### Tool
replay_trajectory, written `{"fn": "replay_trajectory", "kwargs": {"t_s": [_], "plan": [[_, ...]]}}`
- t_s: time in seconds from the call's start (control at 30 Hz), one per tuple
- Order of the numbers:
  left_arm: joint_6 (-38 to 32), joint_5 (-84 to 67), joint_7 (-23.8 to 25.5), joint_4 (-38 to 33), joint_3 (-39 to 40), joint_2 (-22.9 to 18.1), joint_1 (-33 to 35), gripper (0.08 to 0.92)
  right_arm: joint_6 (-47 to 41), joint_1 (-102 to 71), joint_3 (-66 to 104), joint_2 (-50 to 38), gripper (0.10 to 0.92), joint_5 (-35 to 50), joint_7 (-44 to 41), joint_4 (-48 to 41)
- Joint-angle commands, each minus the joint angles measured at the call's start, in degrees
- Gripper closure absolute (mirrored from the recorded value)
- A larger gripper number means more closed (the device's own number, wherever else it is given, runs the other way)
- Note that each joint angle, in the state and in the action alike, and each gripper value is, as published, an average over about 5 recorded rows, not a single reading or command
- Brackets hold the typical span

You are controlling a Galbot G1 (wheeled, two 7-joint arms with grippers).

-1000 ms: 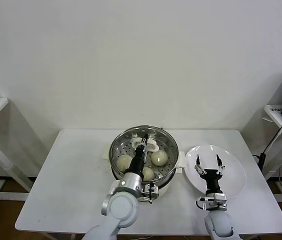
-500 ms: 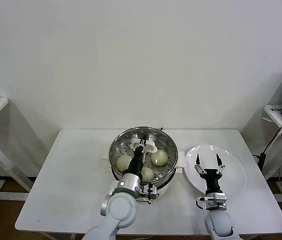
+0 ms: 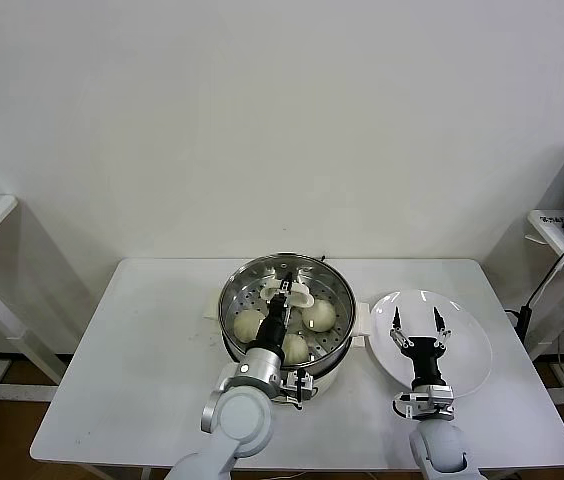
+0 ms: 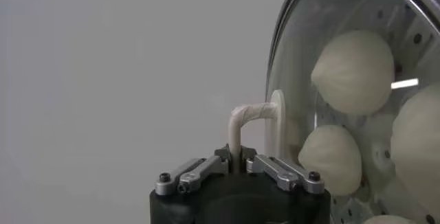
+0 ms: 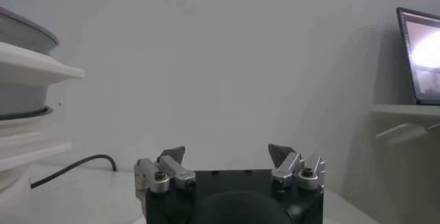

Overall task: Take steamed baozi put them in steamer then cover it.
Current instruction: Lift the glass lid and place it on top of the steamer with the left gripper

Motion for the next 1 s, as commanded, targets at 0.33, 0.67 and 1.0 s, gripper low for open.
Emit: {"fn": "replay_trajectory", "kwargs": {"t_s": [0.33,0.67,1.0], "plan": [[0.2,-1.28,0.06,-3.18,-0.48,0.67,1.87,0.556,-0.05,0.07,-0.07,-0.03,0.203,-0.05,0.01,0.17],[1.09,-6.62,0.79,-14.13,-0.82,6.87,6.13,0.436,-0.15,0.4,-0.06,-0.13,0.203,-0.05,-0.02,0.28],[0.91,-18.68,-0.35,-25.06,-5.61,15.46,12.45,0.193,-4.01,-0.5,-1.45,-1.41,0.203,4.09,0.66,3.06]]}}
